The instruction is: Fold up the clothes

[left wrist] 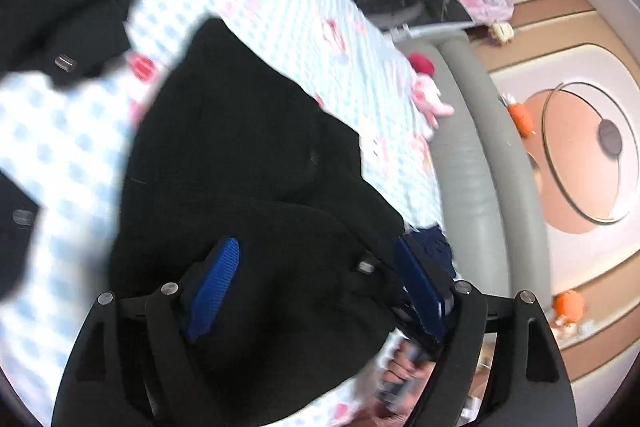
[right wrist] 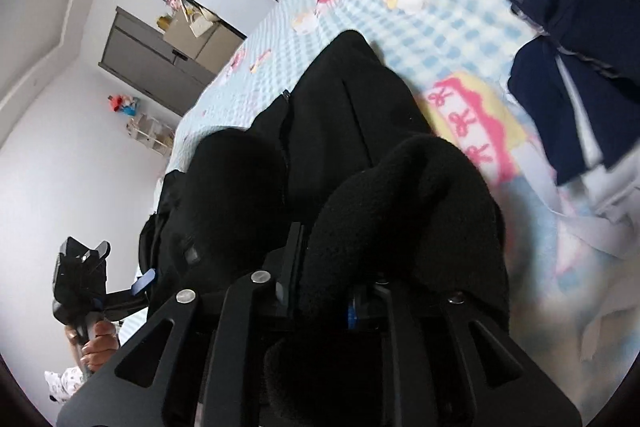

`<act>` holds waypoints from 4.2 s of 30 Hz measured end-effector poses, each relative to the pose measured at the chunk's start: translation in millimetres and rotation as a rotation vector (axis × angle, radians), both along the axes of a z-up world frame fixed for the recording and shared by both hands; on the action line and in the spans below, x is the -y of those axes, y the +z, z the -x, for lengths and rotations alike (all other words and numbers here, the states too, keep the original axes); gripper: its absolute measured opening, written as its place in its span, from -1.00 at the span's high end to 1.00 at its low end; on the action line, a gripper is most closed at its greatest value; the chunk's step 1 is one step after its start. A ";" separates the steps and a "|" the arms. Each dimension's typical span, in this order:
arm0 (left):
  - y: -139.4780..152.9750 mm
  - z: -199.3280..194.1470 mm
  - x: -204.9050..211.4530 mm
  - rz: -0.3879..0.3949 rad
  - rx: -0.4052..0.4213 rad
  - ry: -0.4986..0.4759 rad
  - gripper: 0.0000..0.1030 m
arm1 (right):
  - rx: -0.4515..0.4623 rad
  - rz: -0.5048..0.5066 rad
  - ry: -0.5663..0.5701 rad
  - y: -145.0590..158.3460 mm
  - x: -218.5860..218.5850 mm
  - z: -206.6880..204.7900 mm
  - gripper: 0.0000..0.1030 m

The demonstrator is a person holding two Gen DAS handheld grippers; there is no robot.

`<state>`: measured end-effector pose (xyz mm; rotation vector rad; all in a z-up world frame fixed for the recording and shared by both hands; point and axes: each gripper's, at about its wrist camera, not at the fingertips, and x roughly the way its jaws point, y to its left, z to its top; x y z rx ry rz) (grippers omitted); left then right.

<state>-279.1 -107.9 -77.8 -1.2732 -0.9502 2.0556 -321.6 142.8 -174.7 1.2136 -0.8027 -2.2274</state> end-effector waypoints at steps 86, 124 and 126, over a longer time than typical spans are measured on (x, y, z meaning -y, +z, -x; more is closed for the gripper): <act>-34.9 -257.9 -60.0 0.377 -0.223 -0.048 0.00 | -0.316 -0.603 0.230 34.6 10.5 -227.1 0.32; -54.2 -205.7 -87.3 0.302 -0.083 -0.265 0.09 | -0.390 -1.034 0.303 31.5 14.4 -226.8 0.38; -47.2 -213.4 -75.6 0.277 -0.100 -0.248 0.08 | -0.333 -0.986 0.275 37.9 2.4 -230.3 0.26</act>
